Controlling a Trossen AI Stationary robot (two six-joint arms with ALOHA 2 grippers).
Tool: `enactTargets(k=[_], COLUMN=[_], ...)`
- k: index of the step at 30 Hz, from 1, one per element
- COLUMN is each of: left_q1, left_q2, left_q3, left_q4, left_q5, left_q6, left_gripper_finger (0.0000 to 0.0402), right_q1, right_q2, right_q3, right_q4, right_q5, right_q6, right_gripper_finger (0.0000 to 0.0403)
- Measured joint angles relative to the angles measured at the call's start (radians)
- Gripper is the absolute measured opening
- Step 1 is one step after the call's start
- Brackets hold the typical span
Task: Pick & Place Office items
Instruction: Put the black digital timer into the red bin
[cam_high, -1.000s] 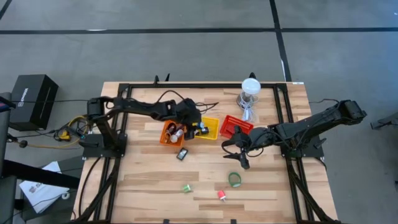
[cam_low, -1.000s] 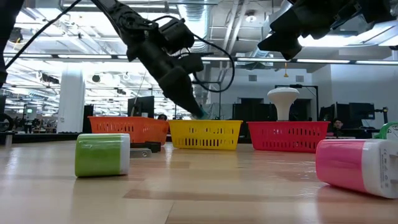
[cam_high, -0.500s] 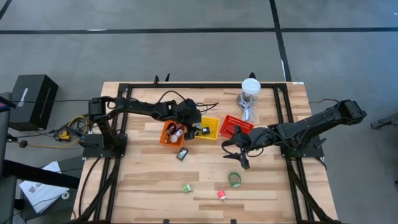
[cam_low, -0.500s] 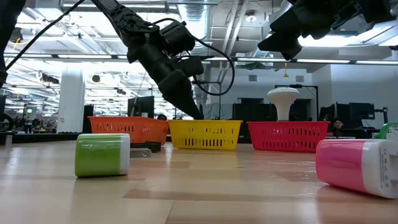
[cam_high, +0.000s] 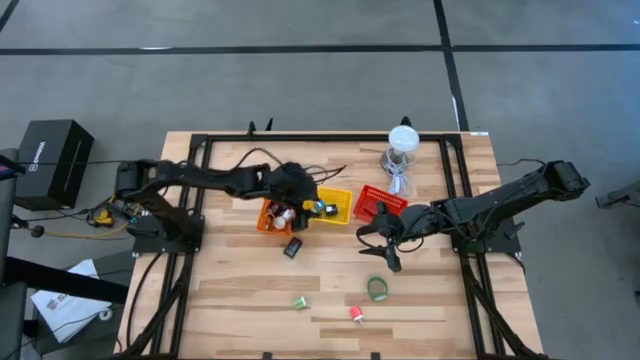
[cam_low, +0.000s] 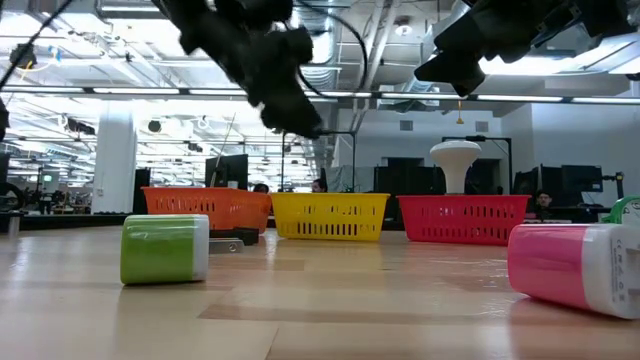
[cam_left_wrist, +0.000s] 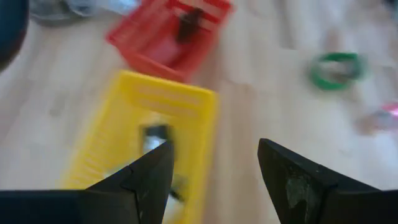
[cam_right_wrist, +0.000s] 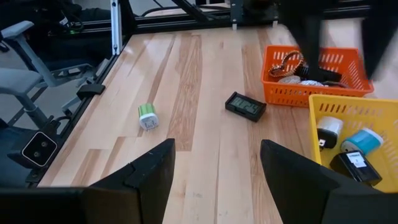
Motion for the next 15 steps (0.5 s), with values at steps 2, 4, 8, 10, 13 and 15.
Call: enactTargets(k=[2, 4, 8, 10, 13, 15], left_q1=[-0.051, -0.107, -0.227, -0.289, -0.371, -0.416], left_q2=[-0.041, -0.075, -0.143, -0.160, -0.170, -0.168], left_q3=[-0.036, -0.083, -0.184, -0.237, -0.313, -0.352], left_q4=[-0.007, -0.010, 0.012, 0.034, 0.084, 0.098], left_q5=[0.001, 0.000, -0.030, -0.082, -0.186, -0.246], left_q6=[-0.043, -0.083, -0.198, -0.303, -0.483, -0.585], left_gripper_finger=[0.0227, 0.0227, 0.0227, 0.0227, 0.0227, 0.0227], right_q1=[0.000, 0.000, 0.000, 0.000, 0.000, 0.000], right_q2=[0.000, 0.000, 0.000, 0.000, 0.000, 0.000], right_q3=[0.000, 0.000, 0.000, 0.000, 0.000, 0.000], right_q4=[0.001, 0.000, 0.000, 0.001, 0.004, 0.005], right_q5=[0.000, 0.000, 0.000, 0.000, 0.000, 0.000], right_q6=[0.000, 0.000, 0.000, 0.000, 0.000, 0.000], right_gripper_finger=[0.0228, 0.0228, 0.0228, 0.0228, 0.0228, 0.0228])
